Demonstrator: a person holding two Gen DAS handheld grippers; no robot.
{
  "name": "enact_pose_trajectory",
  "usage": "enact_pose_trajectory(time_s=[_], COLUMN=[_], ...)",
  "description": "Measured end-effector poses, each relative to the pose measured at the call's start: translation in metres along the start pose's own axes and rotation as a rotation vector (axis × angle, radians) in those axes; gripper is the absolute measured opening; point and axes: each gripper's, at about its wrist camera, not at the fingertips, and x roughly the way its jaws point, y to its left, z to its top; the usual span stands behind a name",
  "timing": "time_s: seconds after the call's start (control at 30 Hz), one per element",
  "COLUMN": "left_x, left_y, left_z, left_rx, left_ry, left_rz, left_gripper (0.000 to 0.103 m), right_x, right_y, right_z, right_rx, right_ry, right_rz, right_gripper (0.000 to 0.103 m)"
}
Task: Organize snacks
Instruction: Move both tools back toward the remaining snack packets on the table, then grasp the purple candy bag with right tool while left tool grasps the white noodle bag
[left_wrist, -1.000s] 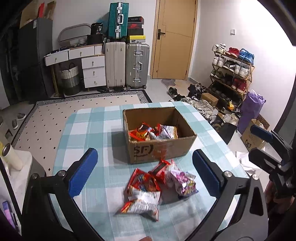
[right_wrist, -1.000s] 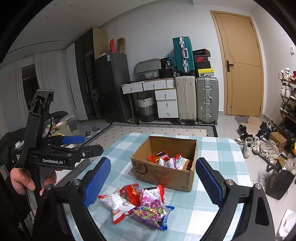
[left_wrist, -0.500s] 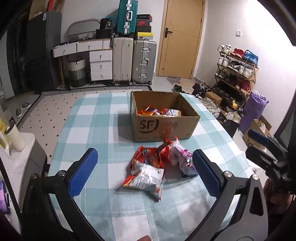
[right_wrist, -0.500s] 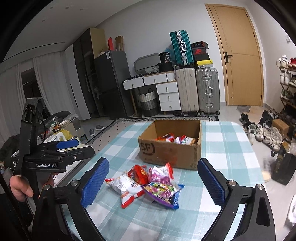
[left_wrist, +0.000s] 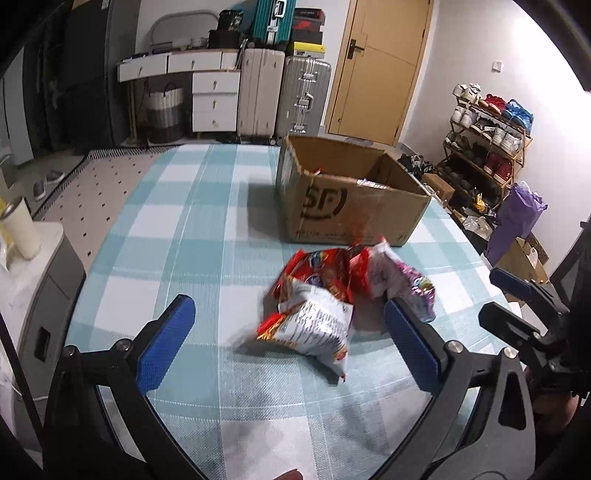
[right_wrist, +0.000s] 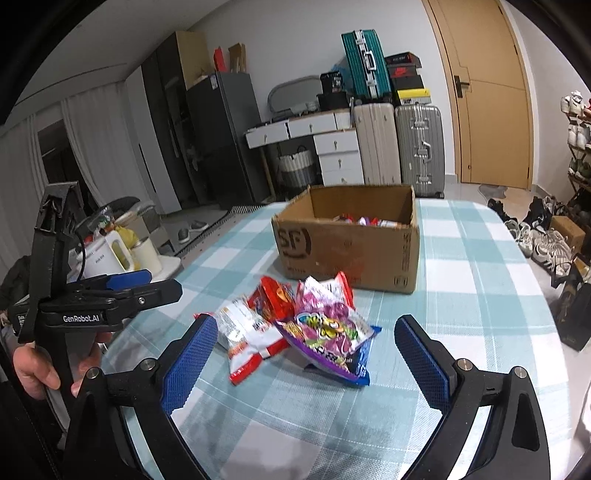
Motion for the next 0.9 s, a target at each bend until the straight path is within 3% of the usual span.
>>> enact_pose_trajectory(time_s=[0.27, 0.7, 0.73, 0.83, 0.9], left_x=[0.025, 0.07, 0.072, 0.079, 0.083], left_y=[0.005, 0.036, 0.039, 0.044, 0.046], left_z=[-0.016, -0.034, -0.035, -0.036, -0.036], left_rx=[-0.001, -0.064, -0.07, -0.084, -0.087], left_ry=[0.025, 0.105, 0.109, 0.12, 0.125], left_rz=[0.007, 0.012, 0.013, 0.01, 0.013], left_gripper=[0.102, 0.102, 0.102, 0.102, 0.102], right_x=[0.04, 0.107, 0.111, 0.121, 0.123], right_y=[-0.015, -0.028, -0.029, -0.034, -0.038], right_z=[-0.015, -0.013, -0.012, -0.012, -0.011], right_rx=[0.03, 0.042, 0.045, 0.069, 0.071], right_ry=[0.063, 0.147, 0.151, 0.173, 0.166], right_rz=[0.001, 0.023, 0.032, 0.064, 0.092], right_gripper=[0.098, 0.098, 0.095, 0.062, 0.058])
